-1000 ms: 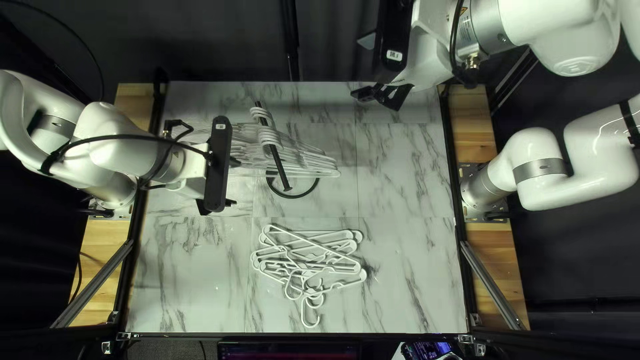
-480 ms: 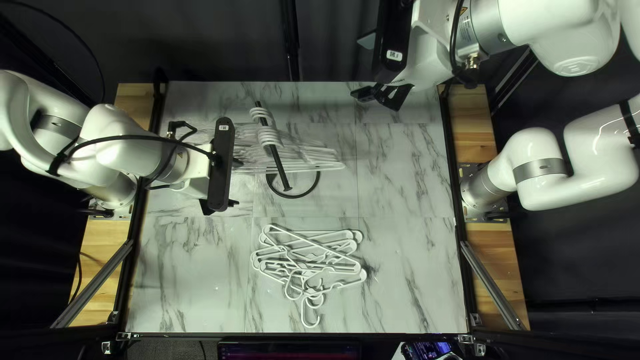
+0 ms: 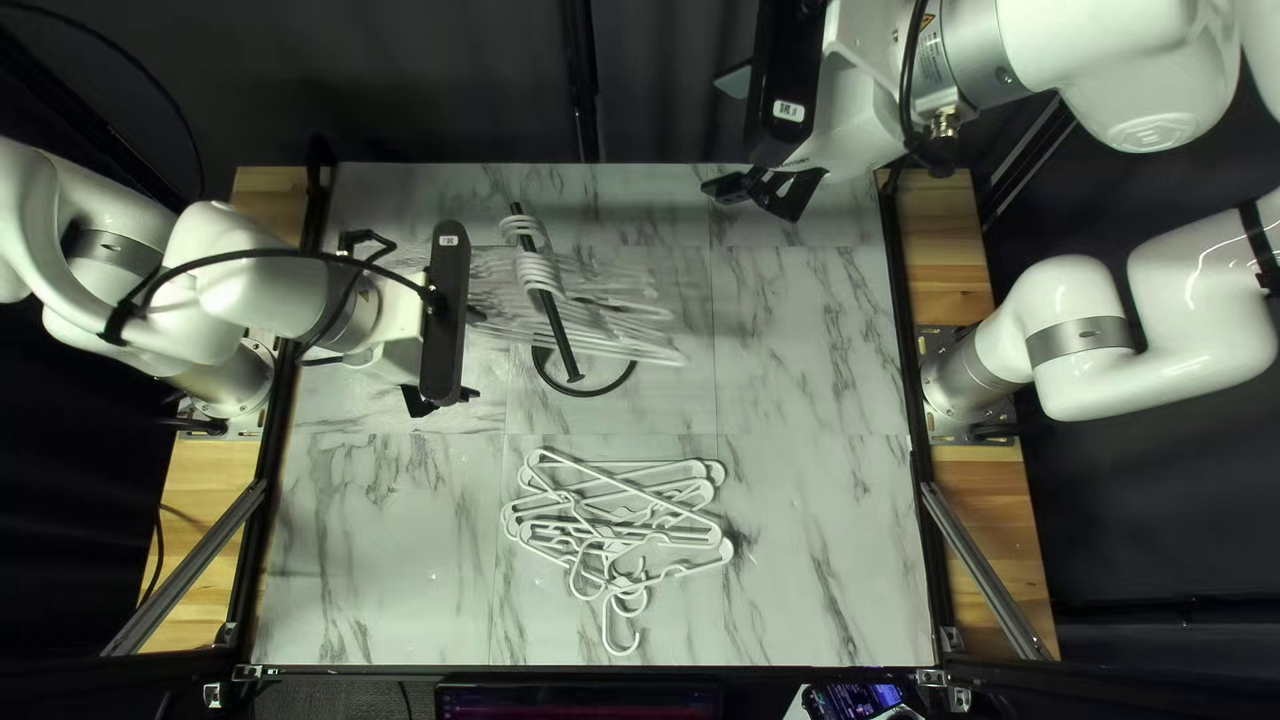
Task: Remove hangers from rack and place onto table
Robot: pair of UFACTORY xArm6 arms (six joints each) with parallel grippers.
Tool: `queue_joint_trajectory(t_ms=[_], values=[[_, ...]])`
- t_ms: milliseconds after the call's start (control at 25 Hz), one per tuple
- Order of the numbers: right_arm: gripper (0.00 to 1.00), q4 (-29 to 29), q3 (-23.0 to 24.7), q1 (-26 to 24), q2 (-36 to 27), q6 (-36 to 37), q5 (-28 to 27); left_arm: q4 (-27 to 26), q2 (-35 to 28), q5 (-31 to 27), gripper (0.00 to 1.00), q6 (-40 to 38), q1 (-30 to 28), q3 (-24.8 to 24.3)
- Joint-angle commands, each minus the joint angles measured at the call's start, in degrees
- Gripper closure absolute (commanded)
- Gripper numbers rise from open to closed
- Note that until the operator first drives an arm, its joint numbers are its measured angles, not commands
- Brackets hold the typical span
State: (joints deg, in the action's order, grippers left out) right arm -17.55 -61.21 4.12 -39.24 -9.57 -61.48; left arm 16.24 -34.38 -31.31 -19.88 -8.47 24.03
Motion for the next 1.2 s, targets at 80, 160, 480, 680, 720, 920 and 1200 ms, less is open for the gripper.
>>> queue_joint_trajectory(t_ms=[80, 160, 480, 680, 720, 920, 1200], values=[[0.00, 0.00, 0.00, 0.00, 0.00, 0.00, 0.00, 0.26, -1.08, -1.80, 0.00, 0.07, -0.03, 0.65], [0.00, 0.00, 0.00, 0.00, 0.00, 0.00, 0.00, 0.62, -1.51, -2.48, 0.00, -0.30, -0.28, 0.84], [0.00, 0.00, 0.00, 0.00, 0.00, 0.00, 0.00, 1.93, -1.63, -4.35, 0.00, -1.23, -0.98, 2.08], [0.00, 0.00, 0.00, 0.00, 0.00, 0.00, 0.00, 1.24, -1.74, -4.39, 0.00, 0.61, 0.11, 1.94], [0.00, 0.00, 0.00, 0.00, 0.00, 0.00, 0.00, 0.99, -1.83, -4.19, 0.00, 1.23, 0.48, 1.72], [0.00, 0.00, 0.00, 0.00, 0.00, 0.00, 0.00, -0.15, -1.70, -2.23, 0.00, 3.53, 1.93, 0.42], [0.00, 0.00, 0.00, 0.00, 0.00, 0.00, 0.00, -2.02, -1.54, -0.34, 0.00, 6.32, 3.35, -0.82]])
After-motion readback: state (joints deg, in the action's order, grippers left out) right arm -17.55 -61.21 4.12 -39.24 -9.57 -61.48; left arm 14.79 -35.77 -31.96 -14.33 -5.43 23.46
